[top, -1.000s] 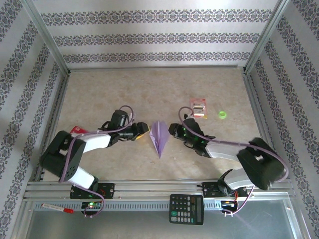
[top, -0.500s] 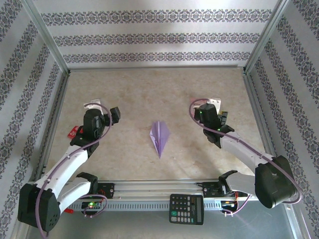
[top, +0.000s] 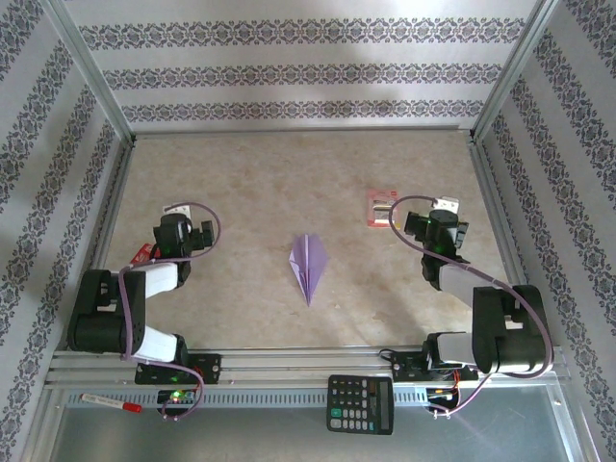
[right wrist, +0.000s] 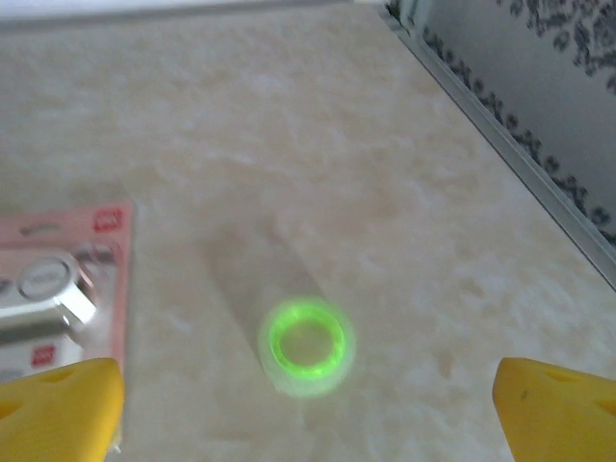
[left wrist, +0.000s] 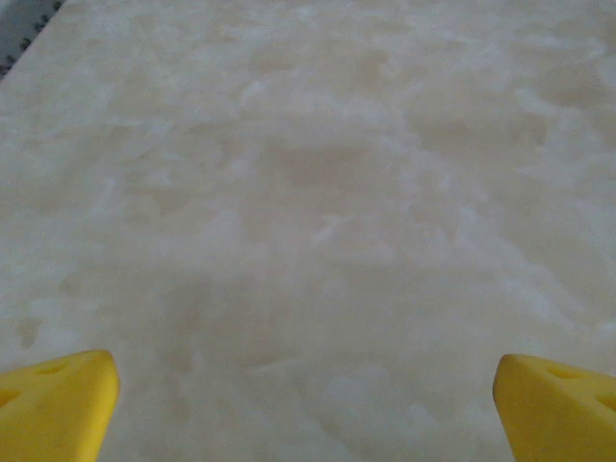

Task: Fold a paper plane with a square sheet of paper (pick it up from the middle)
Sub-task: Reset both arms

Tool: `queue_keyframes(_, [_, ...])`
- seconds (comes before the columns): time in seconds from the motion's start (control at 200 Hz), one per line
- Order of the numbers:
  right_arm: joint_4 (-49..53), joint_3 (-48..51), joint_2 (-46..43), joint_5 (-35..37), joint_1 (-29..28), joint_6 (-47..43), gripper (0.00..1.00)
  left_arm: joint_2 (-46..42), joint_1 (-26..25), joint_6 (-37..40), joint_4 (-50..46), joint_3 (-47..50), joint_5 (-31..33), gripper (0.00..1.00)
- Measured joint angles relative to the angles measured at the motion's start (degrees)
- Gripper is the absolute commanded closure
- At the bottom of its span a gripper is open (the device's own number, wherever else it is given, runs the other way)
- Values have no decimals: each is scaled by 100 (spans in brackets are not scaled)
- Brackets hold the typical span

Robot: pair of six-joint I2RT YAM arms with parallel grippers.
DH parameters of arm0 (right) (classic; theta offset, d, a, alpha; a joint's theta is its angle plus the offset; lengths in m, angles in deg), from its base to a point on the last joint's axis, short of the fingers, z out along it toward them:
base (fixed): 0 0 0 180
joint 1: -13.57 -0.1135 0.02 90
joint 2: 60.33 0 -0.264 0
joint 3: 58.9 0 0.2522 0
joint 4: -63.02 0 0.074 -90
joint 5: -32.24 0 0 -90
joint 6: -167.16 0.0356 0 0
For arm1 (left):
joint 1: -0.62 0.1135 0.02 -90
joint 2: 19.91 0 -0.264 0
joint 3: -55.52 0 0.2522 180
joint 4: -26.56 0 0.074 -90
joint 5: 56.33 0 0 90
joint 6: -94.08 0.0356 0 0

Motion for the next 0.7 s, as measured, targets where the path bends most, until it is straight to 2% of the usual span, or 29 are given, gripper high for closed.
queue_keyframes(0.215, [-1609,133,1069,-822,33,-170,2,415,122,22,883,-94,-787,0])
queue_keyframes(0.335, [-1779,236,1141,-981,7,-260,2,647,39,111,1596,164,-920,0])
queue_keyframes(0.699, [-2103,236,1141,-1003,-79,-400,2,763,7,155,2105,372,-914,0])
